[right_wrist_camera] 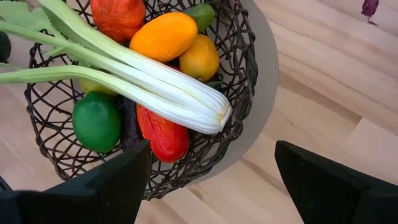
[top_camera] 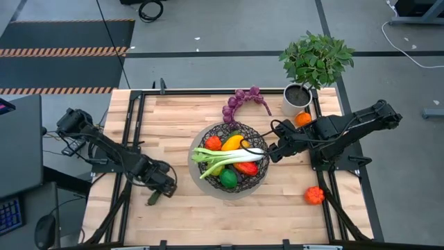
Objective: Build produce basket
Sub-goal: Put the green chili pepper into the black wire basket, then put the orange squash into the black wire basket
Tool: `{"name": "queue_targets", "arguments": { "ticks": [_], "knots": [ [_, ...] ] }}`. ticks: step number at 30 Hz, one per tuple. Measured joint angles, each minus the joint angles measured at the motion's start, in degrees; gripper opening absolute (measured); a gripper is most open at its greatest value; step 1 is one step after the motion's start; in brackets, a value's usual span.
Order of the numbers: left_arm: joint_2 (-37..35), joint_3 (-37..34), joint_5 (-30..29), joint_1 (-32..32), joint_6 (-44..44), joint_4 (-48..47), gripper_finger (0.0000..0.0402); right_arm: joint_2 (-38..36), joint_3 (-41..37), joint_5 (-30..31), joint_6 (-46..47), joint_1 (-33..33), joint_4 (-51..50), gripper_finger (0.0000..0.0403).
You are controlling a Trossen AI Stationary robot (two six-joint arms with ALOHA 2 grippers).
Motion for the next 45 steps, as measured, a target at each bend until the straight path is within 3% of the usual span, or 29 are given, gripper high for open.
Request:
{"name": "queue_targets", "arguments": {
  "ticks": [4,9,19,25,34,45],
  "knots": [
    [0.0,5.7,-3.4,3.0,4.6,-0.4,0.0094,0.0,0.0,0.0,0.0,0.0,-0.6,0.0346],
    [0.0,15.2,-10.0,7.0,11.5,-1.6,0.0083,0.0,0.0,-0.4,1.8,0.0,-0.9,0.0346],
    [-0.1,31.3,-18.8,15.9,30.6,4.1,0.0090,-0.5,0.0,-7.8,-1.2,0.0,-1.7,0.0346],
    [1.7,32.3,-20.5,20.3,31.9,10.6,0.0092,-4.1,0.0,-7.4,-1.0,0.1,-1.9,0.0346],
    [10.2,32.3,-21.4,21.5,31.1,26.8,0.0104,-11.2,0.0,-3.2,-2.7,-1.0,-5.4,0.0346],
    [12.4,32.2,-21.2,22.1,31.3,29.3,0.0206,-14.8,0.0,-1.6,-3.8,-2.3,-8.3,0.0346]
  ]
}}
